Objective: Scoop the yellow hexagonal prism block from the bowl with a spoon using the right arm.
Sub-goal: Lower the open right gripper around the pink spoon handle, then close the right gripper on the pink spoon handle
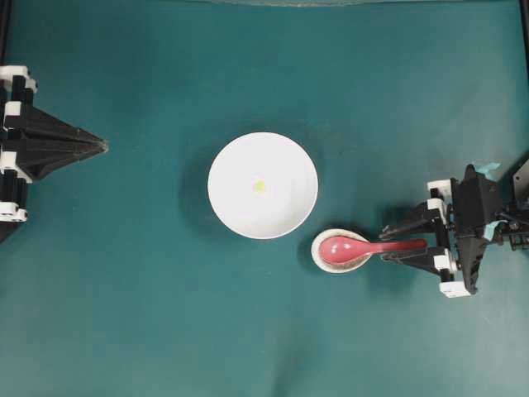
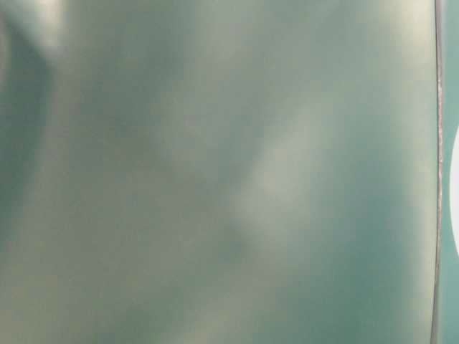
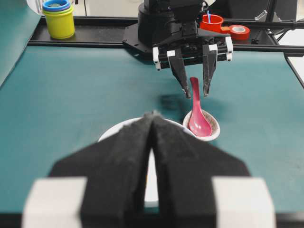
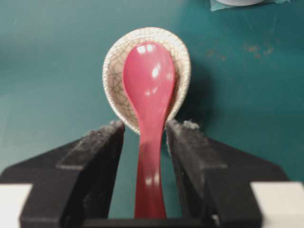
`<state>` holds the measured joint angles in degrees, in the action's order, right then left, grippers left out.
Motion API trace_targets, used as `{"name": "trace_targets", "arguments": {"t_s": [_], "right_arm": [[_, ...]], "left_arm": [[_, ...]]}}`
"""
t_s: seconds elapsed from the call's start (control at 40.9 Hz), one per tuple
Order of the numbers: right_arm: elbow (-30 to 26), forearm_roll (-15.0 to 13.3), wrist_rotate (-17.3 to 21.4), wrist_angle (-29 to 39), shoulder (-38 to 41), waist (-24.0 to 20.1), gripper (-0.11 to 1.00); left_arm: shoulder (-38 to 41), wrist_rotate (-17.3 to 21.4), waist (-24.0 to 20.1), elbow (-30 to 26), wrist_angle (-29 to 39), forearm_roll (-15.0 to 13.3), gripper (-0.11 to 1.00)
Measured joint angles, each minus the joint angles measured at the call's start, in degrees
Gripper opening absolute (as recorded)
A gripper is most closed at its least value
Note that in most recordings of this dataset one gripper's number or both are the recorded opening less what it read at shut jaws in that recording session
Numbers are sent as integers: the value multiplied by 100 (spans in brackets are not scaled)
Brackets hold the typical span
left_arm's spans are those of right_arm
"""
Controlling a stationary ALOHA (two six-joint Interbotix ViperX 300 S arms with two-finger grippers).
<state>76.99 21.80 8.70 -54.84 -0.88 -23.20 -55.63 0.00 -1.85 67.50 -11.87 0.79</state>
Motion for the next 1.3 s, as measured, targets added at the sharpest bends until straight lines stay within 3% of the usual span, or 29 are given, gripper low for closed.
{"name": "trace_targets", "arguments": {"t_s": [0.93,1.027,1.174,1.296], "right_arm": [[-9,0,-220,-18,229,-18,48],[-9,0,-220,-9,229,-26,42],[-9,9,-220,-9,229,-18,22],[-26,0,-229,-9,229,-18,22]], "left_arm": [[9,0,0,0,0,0,-1],[0,0,0,0,0,0,-1],[9,0,0,0,0,0,-1],[0,0,0,0,0,0,-1]]}}
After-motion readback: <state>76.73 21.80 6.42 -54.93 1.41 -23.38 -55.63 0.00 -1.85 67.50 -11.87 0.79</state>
